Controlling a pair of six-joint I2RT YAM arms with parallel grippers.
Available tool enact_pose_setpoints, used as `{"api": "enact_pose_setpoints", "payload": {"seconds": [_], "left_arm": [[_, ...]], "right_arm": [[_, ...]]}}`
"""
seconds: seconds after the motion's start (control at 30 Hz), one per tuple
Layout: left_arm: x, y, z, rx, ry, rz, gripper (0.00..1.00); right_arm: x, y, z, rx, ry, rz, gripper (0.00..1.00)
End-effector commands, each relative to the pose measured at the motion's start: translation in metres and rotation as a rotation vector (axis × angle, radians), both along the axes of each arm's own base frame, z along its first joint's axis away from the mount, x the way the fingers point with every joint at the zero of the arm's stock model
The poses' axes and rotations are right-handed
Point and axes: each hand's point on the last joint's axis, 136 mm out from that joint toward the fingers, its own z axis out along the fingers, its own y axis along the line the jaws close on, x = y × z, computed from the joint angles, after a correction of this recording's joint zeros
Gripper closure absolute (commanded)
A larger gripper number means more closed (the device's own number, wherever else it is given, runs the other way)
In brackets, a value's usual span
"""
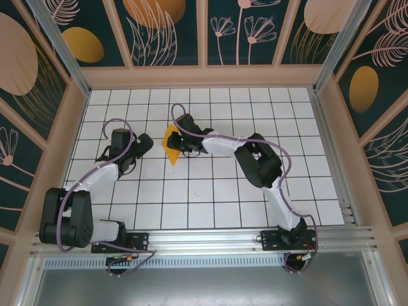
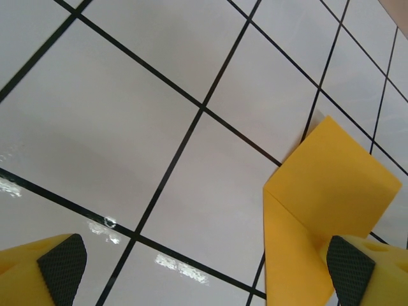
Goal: Fold a paper plane with a square sheet of paper (pick it up from the middle)
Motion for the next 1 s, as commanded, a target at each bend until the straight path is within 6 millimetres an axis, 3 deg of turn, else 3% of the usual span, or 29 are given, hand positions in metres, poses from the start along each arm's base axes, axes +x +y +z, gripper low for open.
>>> {"api": "enact_pose_setpoints", "payload": {"seconds": [0.0, 0.23, 0.4, 0.6, 0.73, 0.97], "left_arm": [[0.006, -0.006, 0.004, -0.054, -0.033, -0.011, 0.01], [0.007, -0.013, 0.005, -0.072, -0.038, -0.046, 0.01], [0.009, -0.023, 0.010, -0.085, -0.054, -0.113, 0.02], [0.011, -0.043, 0.017, -0.131, -0.077, -0.235, 0.01], [0.011, -0.052, 0.020, -0.165, -0.096, -0.275, 0.01], [0.009, -0.055, 0.021, -0.178, -0.095, -0.289, 0.01]], "right_arm": [[-0.002, -0.003, -0.009, -0.044, 0.038, 0.010, 0.80], [-0.014, -0.011, -0.016, -0.092, 0.042, 0.104, 0.80], [-0.041, -0.022, -0.013, -0.128, -0.016, 0.315, 0.79], [-0.076, -0.073, -0.011, -0.139, -0.059, 0.519, 0.78], [-0.077, -0.104, 0.004, -0.157, -0.123, 0.554, 0.76], [-0.059, -0.112, 0.060, -0.138, -0.222, 0.337, 0.71]]}}
